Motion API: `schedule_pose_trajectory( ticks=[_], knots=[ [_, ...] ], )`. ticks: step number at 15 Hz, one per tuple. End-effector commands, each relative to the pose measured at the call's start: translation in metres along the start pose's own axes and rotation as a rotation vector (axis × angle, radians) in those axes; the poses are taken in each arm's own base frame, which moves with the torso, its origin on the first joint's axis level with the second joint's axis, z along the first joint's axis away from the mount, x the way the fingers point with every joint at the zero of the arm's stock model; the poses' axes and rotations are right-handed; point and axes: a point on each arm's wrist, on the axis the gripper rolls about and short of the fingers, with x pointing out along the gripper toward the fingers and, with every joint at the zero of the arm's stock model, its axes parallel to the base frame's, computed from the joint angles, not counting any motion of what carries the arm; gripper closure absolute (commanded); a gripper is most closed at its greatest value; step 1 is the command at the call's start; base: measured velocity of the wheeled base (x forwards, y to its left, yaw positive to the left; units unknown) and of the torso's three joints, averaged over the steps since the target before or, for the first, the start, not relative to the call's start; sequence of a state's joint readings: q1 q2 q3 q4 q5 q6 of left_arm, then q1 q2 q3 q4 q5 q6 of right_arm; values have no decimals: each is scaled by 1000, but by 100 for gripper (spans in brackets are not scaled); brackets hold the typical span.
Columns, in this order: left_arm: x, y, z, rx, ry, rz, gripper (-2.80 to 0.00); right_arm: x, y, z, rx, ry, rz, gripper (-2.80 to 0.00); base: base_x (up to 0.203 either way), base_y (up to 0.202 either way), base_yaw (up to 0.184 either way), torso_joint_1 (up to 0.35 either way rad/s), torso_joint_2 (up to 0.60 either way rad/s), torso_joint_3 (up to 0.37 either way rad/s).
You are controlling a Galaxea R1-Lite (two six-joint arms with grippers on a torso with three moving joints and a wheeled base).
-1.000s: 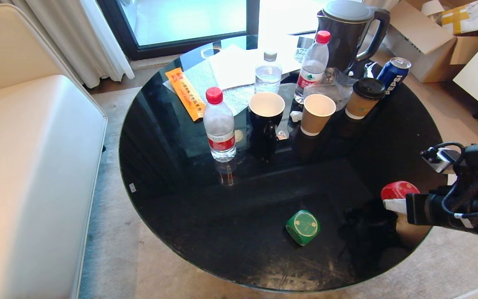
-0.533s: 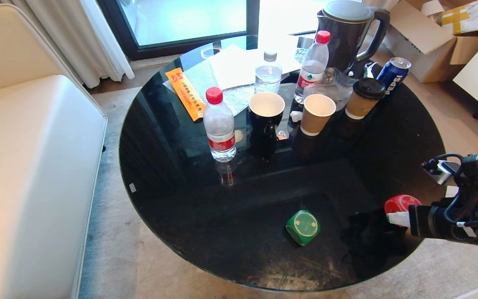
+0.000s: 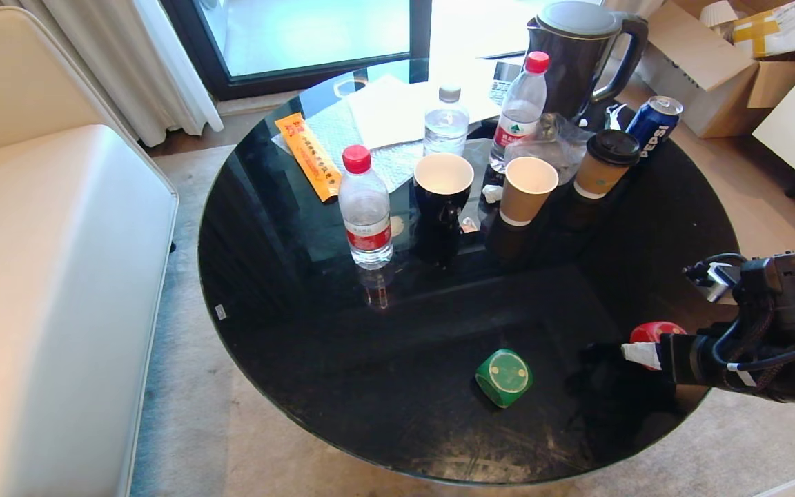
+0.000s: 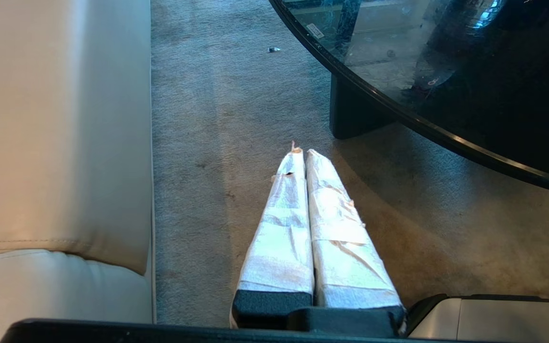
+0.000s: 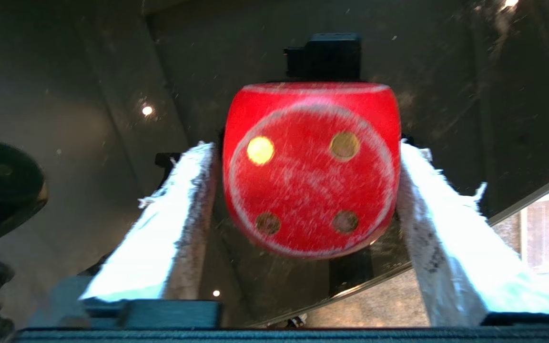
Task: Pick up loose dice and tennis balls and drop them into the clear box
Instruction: Pick up toys out of the box, then put the toys in the box
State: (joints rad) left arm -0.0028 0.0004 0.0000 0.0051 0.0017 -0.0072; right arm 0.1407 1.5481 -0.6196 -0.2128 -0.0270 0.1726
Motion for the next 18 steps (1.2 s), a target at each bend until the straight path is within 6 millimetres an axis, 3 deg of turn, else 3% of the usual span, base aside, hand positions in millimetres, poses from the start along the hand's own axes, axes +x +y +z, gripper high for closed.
schedule_pose_trajectory(
  ticks=[1, 5, 6, 10, 13, 15, 18],
  knots=[
    [0, 0, 0, 0, 1, 1, 0, -2, 1, 8, 2, -39, -14, -280, 0, 0, 0, 0, 0, 0],
    [0, 0, 0, 0, 1, 1, 0, 4, 1, 12, 7, -58, -15, -280, 0, 0, 0, 0, 0, 0],
    [0, 0, 0, 0, 1, 1, 0, 7, 2, 13, 5, -70, -10, 0, 0, 0, 0, 0, 0, 0],
    [0, 0, 0, 0, 1, 0, 0, 7, 2, 12, 8, -69, -11, 0, 0, 0, 0, 0, 0, 0],
    [0, 0, 0, 0, 1, 1, 0, -13, 2, 17, 9, -134, -4, 0, 0, 0, 0, 0, 0, 0],
    [0, 0, 0, 0, 1, 0, 0, -41, 1, 19, 15, -209, -11, 0, 0, 0, 0, 0, 0, 0],
    [0, 0, 0, 0, 1, 1, 0, -102, -5, 7, 34, -343, -19, 0, 0, 0, 0, 0, 0, 0]
  ],
)
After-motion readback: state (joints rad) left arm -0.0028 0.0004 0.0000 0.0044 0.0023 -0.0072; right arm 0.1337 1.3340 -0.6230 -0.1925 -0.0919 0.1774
